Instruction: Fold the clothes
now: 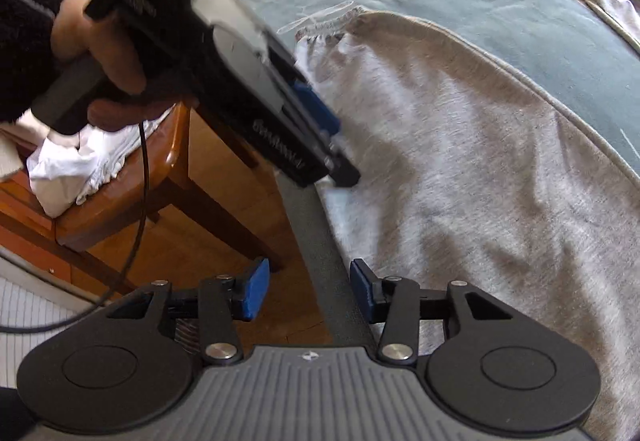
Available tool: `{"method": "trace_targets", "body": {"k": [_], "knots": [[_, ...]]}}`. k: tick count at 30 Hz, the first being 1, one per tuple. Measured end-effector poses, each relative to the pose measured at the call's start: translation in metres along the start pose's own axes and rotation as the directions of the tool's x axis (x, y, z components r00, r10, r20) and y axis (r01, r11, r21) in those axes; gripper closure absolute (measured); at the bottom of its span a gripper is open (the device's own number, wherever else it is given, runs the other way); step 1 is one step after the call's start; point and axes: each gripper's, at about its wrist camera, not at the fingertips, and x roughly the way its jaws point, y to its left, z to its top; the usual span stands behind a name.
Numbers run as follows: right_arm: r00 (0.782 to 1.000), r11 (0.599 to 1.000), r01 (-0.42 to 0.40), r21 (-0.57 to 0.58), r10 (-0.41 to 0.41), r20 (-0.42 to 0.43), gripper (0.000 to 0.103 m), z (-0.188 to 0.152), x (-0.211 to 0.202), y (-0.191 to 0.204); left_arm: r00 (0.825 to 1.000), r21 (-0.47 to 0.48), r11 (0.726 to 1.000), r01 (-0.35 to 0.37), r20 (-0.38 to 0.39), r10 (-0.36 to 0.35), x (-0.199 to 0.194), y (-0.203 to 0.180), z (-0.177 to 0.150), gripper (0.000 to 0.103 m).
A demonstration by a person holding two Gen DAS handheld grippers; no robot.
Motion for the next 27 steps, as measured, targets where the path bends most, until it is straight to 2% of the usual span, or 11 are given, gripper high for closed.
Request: {"method": "trace_targets", "body": {"k": [2, 6, 9, 12, 14, 17, 19, 21, 23, 26, 27], "knots": [[1.000, 0.998, 0.016, 0.056, -0.018, 0.023, 0.053, 0.005, -0.005, -0.009, 1.000, -0.019, 1.000, -0.006, -0.003, 0.006, -0.003, 0.005, -0.007, 0.047], [0.999, 0.995, -0.054, 0.089, 0.054, 0.003, 0.049, 0.008, -0.002, -0.010, 0.999, -0.042, 0.999, -0.024, -0.043, 0.022, -0.010, 0.012, -0.011, 0.050], [0.994, 0.988, -0.106, 0.114, 0.108, -0.010, 0.051, 0.010, -0.001, -0.011, 0.999, 0.005, 0.999, -0.043, 0.002, 0.043, -0.025, 0.003, -0.001, 0.051], [0.999, 0.988, 0.012, 0.155, -0.019, 0.045, 0.051, 0.009, -0.025, -0.027, 0.998, 0.053, 0.999, 0.004, 0.070, -0.008, -0.031, -0.012, 0.013, 0.051], [0.990, 0.974, 0.115, 0.194, -0.128, 0.055, 0.051, 0.004, -0.040, -0.043, 0.995, 0.073, 0.997, 0.040, 0.086, -0.046, -0.028, -0.025, 0.019, 0.051], [0.944, 0.918, 0.302, 0.258, -0.326, 0.057, 0.051, -0.014, -0.073, -0.068, 0.987, 0.093, 0.988, 0.120, 0.095, -0.129, -0.021, -0.049, 0.023, 0.051], [0.899, 0.859, 0.407, 0.310, -0.437, 0.029, 0.051, -0.028, -0.091, -0.085, 0.976, 0.113, 0.977, 0.183, 0.095, -0.194, -0.019, -0.065, 0.023, 0.051], [0.879, 0.808, 0.446, 0.386, -0.477, -0.017, 0.050, -0.042, -0.098, -0.111, 0.965, 0.134, 0.964, 0.231, 0.097, -0.245, -0.021, -0.080, 0.022, 0.051], [0.883, 0.775, 0.440, 0.454, -0.465, -0.061, 0.050, -0.053, -0.093, -0.129, 0.945, 0.153, 0.941, 0.302, 0.085, -0.317, -0.021, -0.094, 0.021, 0.051], [0.886, 0.759, 0.422, 0.495, -0.462, -0.046, 0.047, -0.064, -0.085, -0.147, 0.948, 0.174, 0.936, 0.306, 0.033, -0.316, -0.010, -0.108, 0.018, 0.050], [0.876, 0.763, 0.435, 0.478, -0.482, -0.028, 0.046, -0.061, -0.083, -0.148, 0.952, 0.186, 0.937, 0.296, 0.023, -0.305, -0.008, -0.111, 0.016, 0.051]]}}
